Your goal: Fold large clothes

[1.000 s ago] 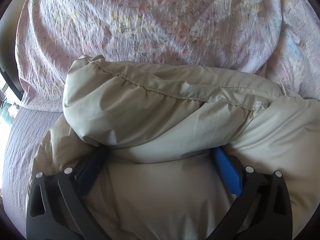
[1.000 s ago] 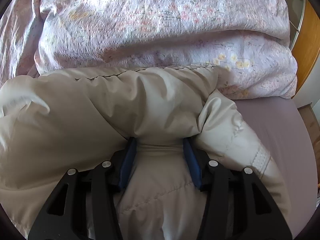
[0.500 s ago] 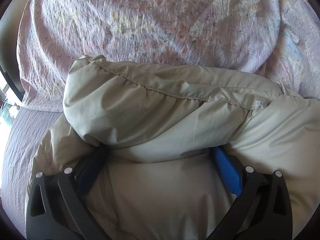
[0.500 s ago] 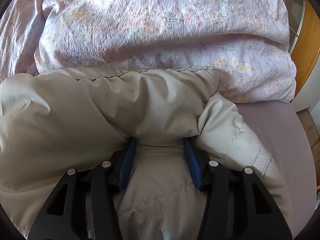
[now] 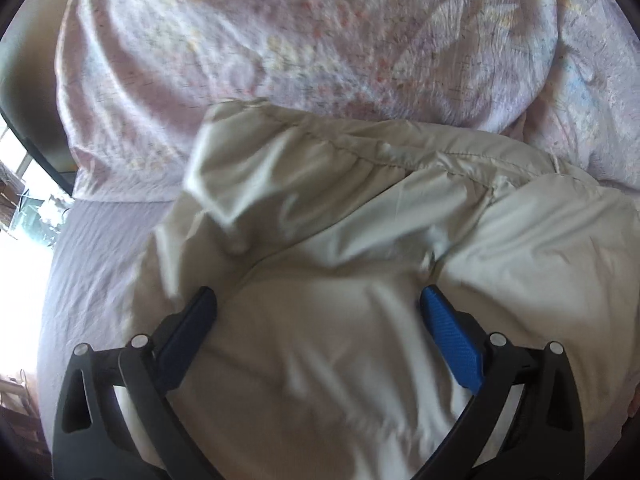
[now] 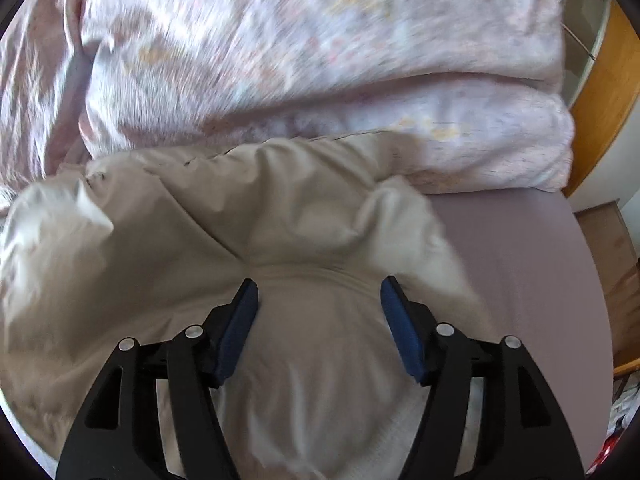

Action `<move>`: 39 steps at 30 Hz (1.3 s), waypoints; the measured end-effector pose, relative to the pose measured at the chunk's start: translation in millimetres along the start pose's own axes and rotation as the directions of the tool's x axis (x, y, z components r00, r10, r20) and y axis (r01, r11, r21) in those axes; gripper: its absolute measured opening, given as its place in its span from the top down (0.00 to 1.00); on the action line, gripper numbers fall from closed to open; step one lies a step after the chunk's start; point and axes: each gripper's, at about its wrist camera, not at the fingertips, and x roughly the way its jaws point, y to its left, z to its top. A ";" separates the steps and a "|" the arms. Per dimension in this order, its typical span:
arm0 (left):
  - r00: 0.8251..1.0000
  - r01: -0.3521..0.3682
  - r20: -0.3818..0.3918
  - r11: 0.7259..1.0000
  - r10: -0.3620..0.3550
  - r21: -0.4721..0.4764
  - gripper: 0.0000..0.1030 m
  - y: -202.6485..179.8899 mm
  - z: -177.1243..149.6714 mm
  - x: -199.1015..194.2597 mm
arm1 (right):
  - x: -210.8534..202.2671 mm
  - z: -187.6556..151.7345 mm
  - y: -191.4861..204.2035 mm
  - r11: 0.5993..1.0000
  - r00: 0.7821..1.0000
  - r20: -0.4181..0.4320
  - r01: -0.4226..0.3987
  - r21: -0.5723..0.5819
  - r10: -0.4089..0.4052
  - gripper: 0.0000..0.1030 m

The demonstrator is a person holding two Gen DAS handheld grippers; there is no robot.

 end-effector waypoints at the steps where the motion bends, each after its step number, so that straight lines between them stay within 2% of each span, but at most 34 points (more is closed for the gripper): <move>1: 1.000 -0.003 0.000 1.000 0.003 -0.005 0.02 4.9 -2.0 -8.0 | -4.6 0.3 -6.0 1.000 1.000 0.001 0.002 0.013 -0.002 0.36; 4: 1.000 -0.020 0.001 0.999 0.020 -0.032 0.02 20.8 -9.6 -27.7 | -19.7 -3.4 -28.0 0.998 1.000 0.000 -0.001 0.059 0.002 0.34; 7: 0.999 -0.038 -0.003 0.997 0.038 -0.067 0.02 41.3 -17.7 -40.0 | -28.0 -12.6 -45.8 0.996 1.000 -0.012 0.020 0.089 -0.019 0.26; 11: 0.998 -0.057 -0.038 0.990 0.053 -0.128 0.02 66.4 -30.9 -41.3 | -21.4 -32.3 -72.3 0.983 0.996 -0.093 0.003 0.182 0.015 0.25; 13: 0.996 -0.054 -0.072 0.985 0.043 -0.164 0.02 77.1 -39.5 -36.0 | -14.0 -39.5 -81.2 0.972 0.989 -0.132 -0.027 0.233 0.060 0.22; 18: 0.992 -0.038 -0.126 0.977 0.012 -0.208 0.02 87.9 -52.6 -25.3 | -1.6 -49.9 -99.9 0.923 0.968 -0.169 -0.115 0.367 0.188 0.21; 22: 0.989 -0.012 -0.146 0.976 -0.020 -0.217 0.02 81.6 -58.8 -17.2 | 11.5 -54.6 -109.3 0.877 0.943 -0.185 -0.169 0.449 0.277 0.21; 25: 0.986 0.008 -0.160 0.975 -0.045 -0.223 0.03 70.9 -62.5 -11.8 | 21.6 -59.2 -112.7 0.852 0.929 -0.193 -0.187 0.490 0.315 0.22; 27: 0.986 0.019 -0.159 0.974 -0.056 -0.226 0.07 65.3 -65.6 -8.9 | 25.5 -61.4 -112.5 0.835 0.920 -0.185 -0.211 0.509 0.345 0.31; 30: 0.986 0.036 -0.147 0.967 -0.075 -0.251 0.17 63.7 -68.0 -5.6 | 22.7 -60.2 -106.3 0.846 0.926 -0.182 -0.204 0.493 0.329 0.44; 33: 0.988 0.050 -0.126 0.962 -0.086 -0.267 0.34 62.4 -69.4 -8.7 | 17.0 -62.4 -96.0 0.854 0.932 -0.180 -0.195 0.482 0.314 0.57; 35: 0.991 0.051 -0.102 0.962 -0.081 -0.268 0.51 61.6 -70.3 -14.9 | 12.7 -62.5 -91.1 0.858 0.935 -0.174 -0.194 0.476 0.308 0.65; 38: 0.995 0.057 -0.065 0.956 -0.079 -0.289 0.66 63.4 -72.6 -26.3 | 6.0 -58.8 -81.5 0.857 0.938 -0.166 -0.194 0.477 0.304 0.70; 39: 0.995 0.059 -0.057 0.954 -0.079 -0.294 0.68 64.6 -72.1 -28.6 | 4.5 -59.4 -79.3 0.858 0.940 -0.163 -0.191 0.476 0.300 0.71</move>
